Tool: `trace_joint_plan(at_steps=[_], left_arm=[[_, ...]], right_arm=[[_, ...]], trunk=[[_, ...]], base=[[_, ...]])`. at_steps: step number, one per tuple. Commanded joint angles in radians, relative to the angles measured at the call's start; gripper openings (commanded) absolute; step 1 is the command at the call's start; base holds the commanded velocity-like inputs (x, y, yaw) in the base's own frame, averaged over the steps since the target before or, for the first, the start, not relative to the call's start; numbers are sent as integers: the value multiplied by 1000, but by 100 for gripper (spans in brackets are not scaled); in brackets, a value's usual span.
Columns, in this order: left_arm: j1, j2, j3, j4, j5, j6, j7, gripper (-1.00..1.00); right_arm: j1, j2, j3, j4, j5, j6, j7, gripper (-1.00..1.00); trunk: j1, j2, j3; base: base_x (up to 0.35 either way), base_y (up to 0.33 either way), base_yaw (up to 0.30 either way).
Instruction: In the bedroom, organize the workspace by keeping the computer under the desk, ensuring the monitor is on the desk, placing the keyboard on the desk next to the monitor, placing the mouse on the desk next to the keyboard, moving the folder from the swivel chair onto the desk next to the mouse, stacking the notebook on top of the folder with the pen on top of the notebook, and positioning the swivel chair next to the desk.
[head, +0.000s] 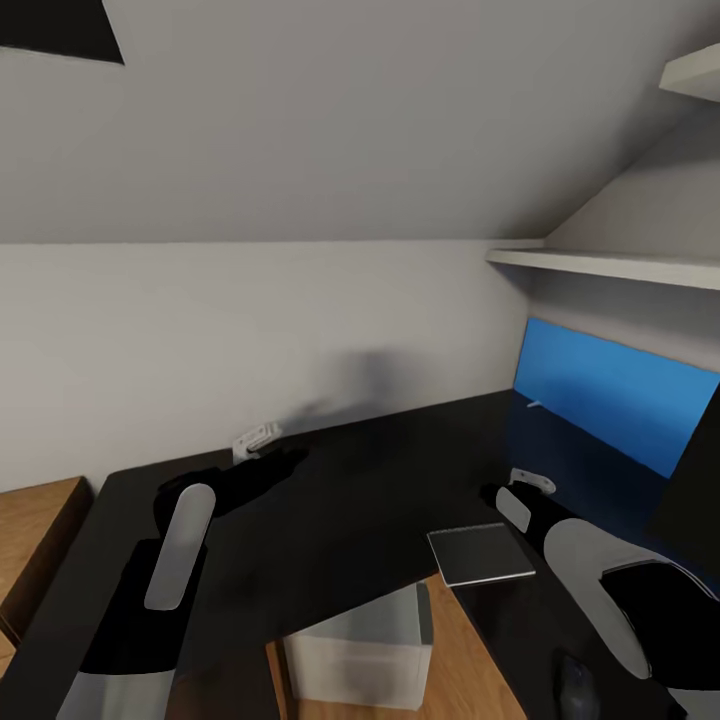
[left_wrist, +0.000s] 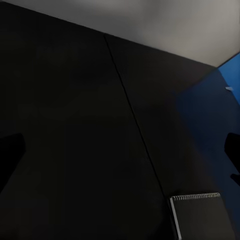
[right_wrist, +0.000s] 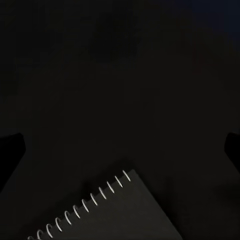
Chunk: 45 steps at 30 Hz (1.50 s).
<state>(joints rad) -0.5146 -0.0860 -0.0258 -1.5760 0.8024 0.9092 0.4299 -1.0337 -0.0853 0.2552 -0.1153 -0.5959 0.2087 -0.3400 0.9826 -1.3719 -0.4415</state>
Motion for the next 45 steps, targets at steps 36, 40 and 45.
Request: trace_joint_plan(at_steps=[36, 40, 45], left_arm=[[-1, 0, 1, -1, 10, 2, 10, 100], [-1, 1, 1, -1, 10, 2, 10, 100], [-1, 3, 1, -1, 11, 2, 10, 100]], right_arm=[[0, 4, 12, -2, 4, -1, -5, 100], [0, 4, 12, -2, 5, -1, -5, 100], [0, 4, 12, -2, 5, -2, -5, 100]], trunk=[[138, -253, -114], [150, -274, -123], [150, -274, -123]], base=[[0, 0, 0], [0, 0, 0], [0, 0, 0]])
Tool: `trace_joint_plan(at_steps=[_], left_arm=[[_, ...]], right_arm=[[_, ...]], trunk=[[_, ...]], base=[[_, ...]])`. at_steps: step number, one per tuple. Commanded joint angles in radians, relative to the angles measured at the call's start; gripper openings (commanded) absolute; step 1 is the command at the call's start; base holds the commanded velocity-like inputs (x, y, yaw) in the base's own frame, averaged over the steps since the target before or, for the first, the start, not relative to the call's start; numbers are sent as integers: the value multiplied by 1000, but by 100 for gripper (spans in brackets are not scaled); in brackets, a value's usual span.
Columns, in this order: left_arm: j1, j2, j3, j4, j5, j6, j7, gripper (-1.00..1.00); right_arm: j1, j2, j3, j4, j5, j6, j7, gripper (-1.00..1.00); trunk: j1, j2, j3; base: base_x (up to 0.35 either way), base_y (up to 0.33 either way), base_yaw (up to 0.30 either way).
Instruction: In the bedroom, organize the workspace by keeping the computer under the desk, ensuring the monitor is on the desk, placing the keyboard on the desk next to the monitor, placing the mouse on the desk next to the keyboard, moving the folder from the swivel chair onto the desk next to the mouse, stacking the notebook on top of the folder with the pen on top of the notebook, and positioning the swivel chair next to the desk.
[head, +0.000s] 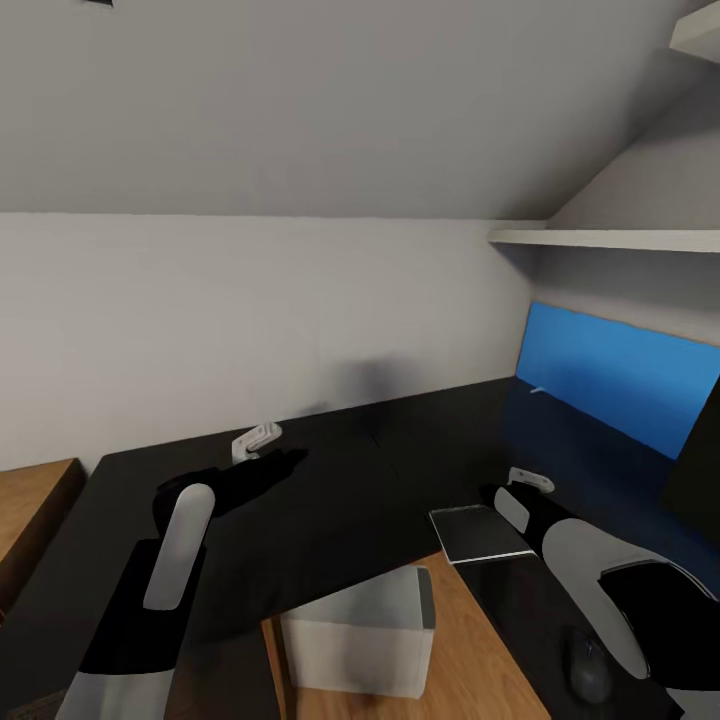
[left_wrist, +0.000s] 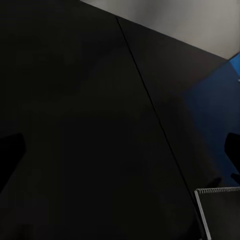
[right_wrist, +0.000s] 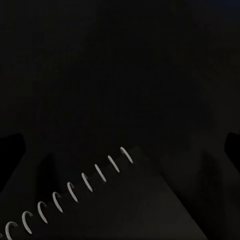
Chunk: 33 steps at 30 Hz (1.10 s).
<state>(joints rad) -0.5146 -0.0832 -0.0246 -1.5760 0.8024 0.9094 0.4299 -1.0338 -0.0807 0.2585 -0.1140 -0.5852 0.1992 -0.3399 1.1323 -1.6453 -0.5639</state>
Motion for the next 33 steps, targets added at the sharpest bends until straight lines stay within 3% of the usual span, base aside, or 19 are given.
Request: trace_joint_plan(at_steps=[1, 11, 25, 33], left_arm=[[-1, 0, 0, -1, 11, 2, 10, 100], [-1, -1, -1, -1, 11, 2, 12, 100], [-1, 0, 0, 20, 13, 2, 11, 100], [-1, 0, 0, 25, 13, 1, 10, 100]], right_arm=[[0, -1, 8, -3, -5, 8, -5, 100], [0, -1, 9, -3, -5, 8, -5, 100], [1, -1, 10, -3, -4, 8, -5, 100], [1, -1, 10, -4, -3, 8, -5, 100]], trunk=[[0, -1, -1], [34, -64, -29], [34, -64, -29], [34, -64, -29]], base=[[0, 0, 0], [0, 0, 0], [0, 0, 0], [-143, 53, 0]])
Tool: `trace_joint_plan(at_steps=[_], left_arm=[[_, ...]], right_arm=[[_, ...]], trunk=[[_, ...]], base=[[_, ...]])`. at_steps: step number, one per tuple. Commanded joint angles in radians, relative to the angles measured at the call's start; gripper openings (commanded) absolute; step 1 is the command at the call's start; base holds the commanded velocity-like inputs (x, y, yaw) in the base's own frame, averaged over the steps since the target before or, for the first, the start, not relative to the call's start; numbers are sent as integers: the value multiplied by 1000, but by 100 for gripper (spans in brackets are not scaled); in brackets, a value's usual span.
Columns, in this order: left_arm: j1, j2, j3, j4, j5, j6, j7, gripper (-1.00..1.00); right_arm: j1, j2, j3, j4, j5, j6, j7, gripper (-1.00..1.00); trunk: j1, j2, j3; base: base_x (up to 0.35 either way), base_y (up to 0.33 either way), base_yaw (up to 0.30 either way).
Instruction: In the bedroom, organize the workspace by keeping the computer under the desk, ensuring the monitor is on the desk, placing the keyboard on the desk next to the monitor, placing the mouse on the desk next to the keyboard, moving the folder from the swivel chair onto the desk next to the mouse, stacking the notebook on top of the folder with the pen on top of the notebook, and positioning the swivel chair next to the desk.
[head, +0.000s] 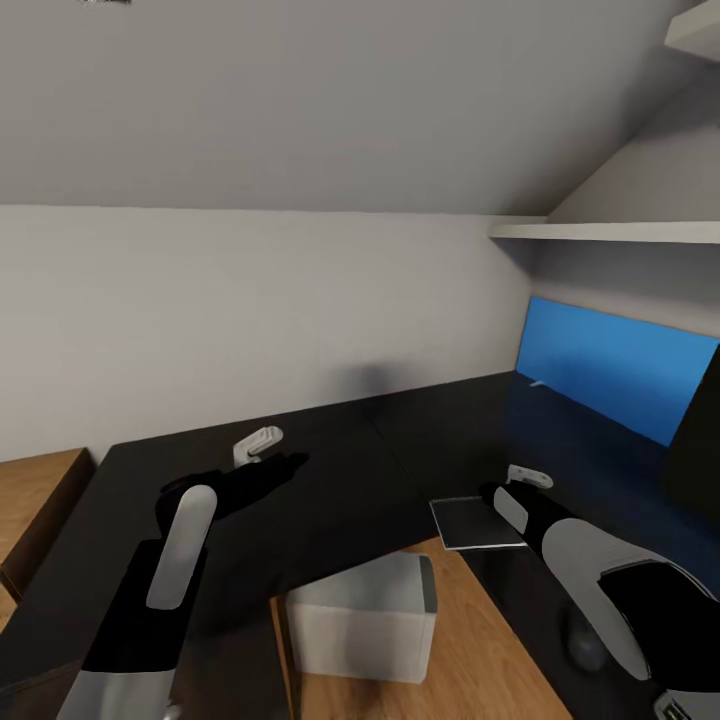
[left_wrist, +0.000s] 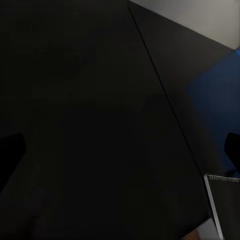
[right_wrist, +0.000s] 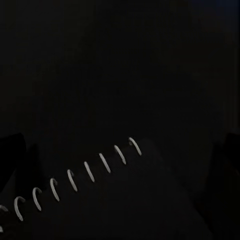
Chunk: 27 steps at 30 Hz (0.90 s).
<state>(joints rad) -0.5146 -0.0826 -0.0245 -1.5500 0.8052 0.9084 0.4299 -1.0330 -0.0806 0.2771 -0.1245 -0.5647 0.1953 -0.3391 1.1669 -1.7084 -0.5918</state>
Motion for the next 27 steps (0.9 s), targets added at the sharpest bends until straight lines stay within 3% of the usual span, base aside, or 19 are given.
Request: trace_joint_plan(at_steps=[1, 9, 27], left_arm=[[-1, 0, 0, -1, 11, 2, 10, 100], [-1, 0, 0, -1, 11, 3, 10, 100], [-1, 0, 0, -1, 11, 3, 10, 100]], right_arm=[[1, -1, -9, 6, -23, 12, -6, 100], [1, 1, -9, 6, -23, 12, -6, 100], [1, 1, -9, 6, -23, -2, -6, 100]], trunk=[[0, 0, -1], [0, 0, -1], [0, 0, -1]], base=[[-61, 33, 0], [-153, 141, 0], [-121, 7, 0]])
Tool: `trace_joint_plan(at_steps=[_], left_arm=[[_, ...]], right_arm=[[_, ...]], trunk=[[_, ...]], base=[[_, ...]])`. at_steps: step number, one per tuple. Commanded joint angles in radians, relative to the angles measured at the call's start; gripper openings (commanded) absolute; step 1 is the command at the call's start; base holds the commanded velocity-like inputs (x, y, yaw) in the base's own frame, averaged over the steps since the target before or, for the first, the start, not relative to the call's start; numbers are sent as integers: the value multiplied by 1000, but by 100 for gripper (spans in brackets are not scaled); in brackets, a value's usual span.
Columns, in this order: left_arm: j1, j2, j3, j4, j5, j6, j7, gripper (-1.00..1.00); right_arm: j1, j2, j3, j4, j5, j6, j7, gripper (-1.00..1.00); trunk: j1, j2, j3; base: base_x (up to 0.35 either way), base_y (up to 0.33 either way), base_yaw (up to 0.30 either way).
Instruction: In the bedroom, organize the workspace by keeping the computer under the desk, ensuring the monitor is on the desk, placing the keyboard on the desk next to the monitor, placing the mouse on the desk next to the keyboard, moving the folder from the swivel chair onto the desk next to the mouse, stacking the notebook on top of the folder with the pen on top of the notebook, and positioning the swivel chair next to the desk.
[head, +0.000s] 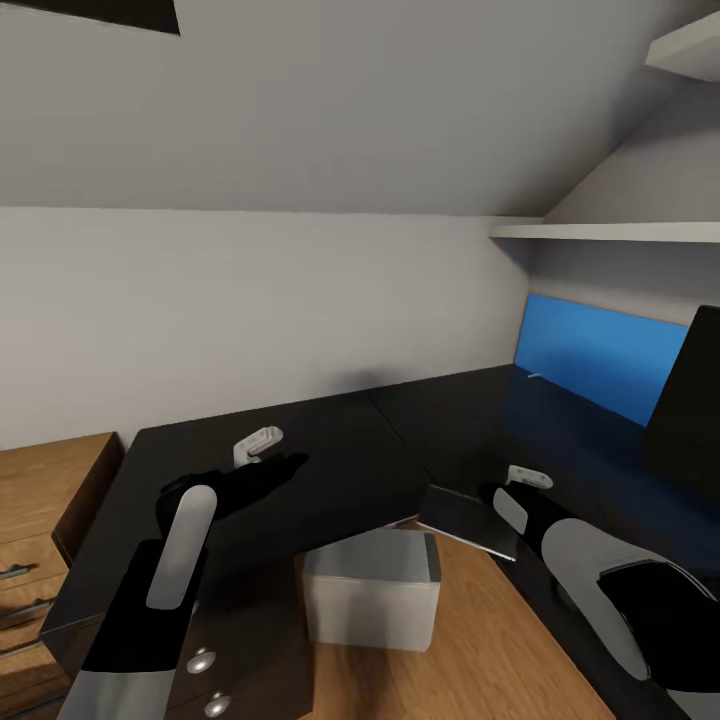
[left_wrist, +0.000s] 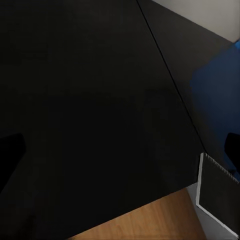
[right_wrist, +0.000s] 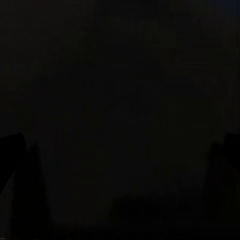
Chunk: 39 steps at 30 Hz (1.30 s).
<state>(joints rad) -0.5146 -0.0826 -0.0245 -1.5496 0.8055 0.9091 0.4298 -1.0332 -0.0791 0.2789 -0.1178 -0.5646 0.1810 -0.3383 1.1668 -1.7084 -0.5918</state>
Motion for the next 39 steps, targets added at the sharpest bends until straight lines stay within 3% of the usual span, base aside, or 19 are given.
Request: trace_joint_plan(at_steps=[1, 19, 30, 36, 39], left_arm=[[-1, 0, 0, 0, 11, 2, 10, 100], [-1, 0, 0, 2, 11, 2, 10, 100], [-1, -1, 0, 15, 11, 0, 11, 100], [-1, -2, 0, 21, 10, -1, 11, 100], [-1, -2, 0, 23, 9, -2, 12, 100]], right_arm=[[1, -1, -10, 0, -23, 12, -7, 100], [1, -1, -10, -1, -23, 7, -5, 100], [1, 7, 1, -14, -21, -135, -8, 100], [2, 16, 6, -103, -21, -148, -11, 100], [24, 17, 5, -238, -20, -72, -15, 100]], trunk=[[0, 0, -1], [0, 0, -1], [0, 0, -1], [0, 0, -1], [0, 0, -1]], base=[[-6, 0, 0], [-1, 0, 0], [0, 0, 0], [0, 0, 0], [0, 0, 0]])
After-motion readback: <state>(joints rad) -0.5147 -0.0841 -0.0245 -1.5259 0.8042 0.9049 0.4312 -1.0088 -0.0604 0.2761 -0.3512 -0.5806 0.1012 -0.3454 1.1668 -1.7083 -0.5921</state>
